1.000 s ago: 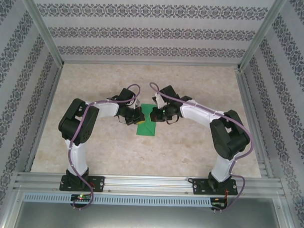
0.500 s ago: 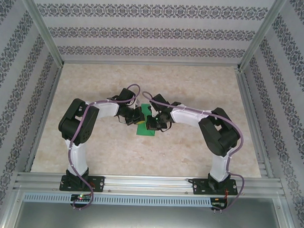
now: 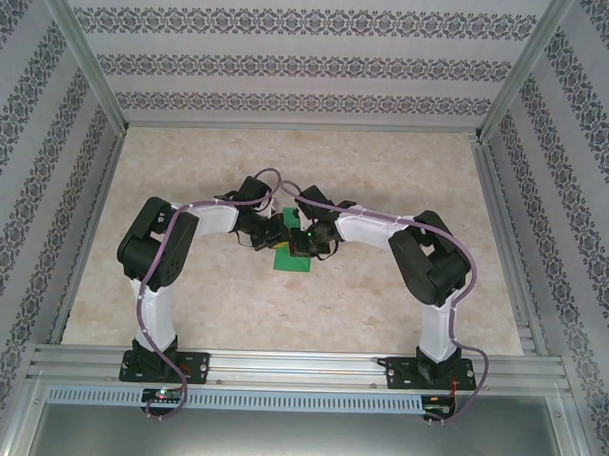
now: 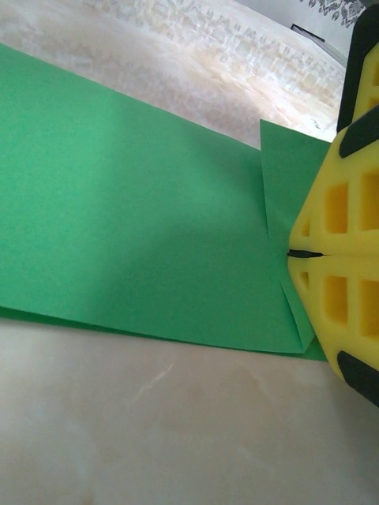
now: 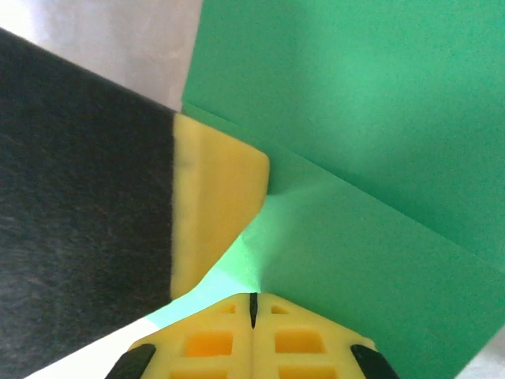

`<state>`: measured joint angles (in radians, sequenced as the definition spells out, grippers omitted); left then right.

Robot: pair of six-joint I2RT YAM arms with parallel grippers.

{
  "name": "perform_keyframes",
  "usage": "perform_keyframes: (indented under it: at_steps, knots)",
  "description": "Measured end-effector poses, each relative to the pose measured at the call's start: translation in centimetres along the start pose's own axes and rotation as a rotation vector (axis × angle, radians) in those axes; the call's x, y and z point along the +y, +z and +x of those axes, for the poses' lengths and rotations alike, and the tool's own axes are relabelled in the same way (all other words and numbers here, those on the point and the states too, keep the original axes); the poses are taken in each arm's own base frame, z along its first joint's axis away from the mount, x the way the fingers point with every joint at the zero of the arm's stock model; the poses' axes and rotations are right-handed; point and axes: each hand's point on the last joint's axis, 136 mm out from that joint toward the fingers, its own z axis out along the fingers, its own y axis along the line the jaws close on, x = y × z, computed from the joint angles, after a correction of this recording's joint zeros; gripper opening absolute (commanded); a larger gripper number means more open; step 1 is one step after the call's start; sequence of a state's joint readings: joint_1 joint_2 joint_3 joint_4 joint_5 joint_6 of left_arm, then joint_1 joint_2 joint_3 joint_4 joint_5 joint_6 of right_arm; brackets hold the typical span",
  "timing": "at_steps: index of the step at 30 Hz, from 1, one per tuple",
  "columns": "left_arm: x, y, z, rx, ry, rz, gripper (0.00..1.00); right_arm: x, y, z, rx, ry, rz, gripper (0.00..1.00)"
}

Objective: Fold a paper plane with a square sheet of paper (pick it up from the middle)
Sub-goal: Fold the triangle a second time at the center of the table.

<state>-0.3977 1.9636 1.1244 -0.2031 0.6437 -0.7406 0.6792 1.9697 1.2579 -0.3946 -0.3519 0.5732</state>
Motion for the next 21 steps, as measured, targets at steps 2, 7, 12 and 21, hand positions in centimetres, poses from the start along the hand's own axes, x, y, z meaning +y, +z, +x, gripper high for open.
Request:
perform_keyframes:
  at_steps: [2, 7, 12, 21]
  knots:
    - [0.0, 0.0, 0.0, 0.000, 0.000, 0.000, 0.00, -0.1, 0.0, 0.0, 0.011, -0.003, 0.009, 0.00]
    - [0.1, 0.0, 0.0, 0.001, -0.001, -0.003, 0.00, -0.7, 0.0, 0.5, 0.036, -0.028, 0.040, 0.00]
    - [0.1, 0.0, 0.0, -0.001, -0.001, -0.006, 0.00, -1.1, -0.1, 1.0, 0.057, -0.054, 0.060, 0.00]
    - [0.2, 0.0, 0.0, 0.001, -0.006, -0.016, 0.00, -1.4, -0.1, 1.5, 0.063, -0.096, 0.061, 0.00]
